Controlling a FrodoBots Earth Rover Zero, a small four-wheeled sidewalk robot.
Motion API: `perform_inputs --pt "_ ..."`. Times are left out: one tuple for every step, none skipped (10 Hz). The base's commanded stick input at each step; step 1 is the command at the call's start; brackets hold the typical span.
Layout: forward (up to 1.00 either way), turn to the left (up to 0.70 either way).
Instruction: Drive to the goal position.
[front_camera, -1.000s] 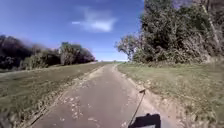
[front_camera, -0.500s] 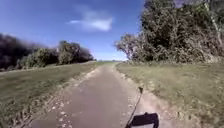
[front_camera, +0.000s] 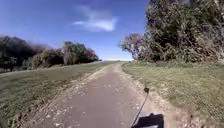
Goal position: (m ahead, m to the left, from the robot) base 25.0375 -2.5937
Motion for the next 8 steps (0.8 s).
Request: perform_inputs --pt "0.5 0.0" --pt "0.5 0.0" --pt "0.5 0.0" --pt "0.5 0.0" --pt "0.5 0.0" --pt "0.5 0.0" --pt "0.5 0.0" --pt "0.5 0.0"
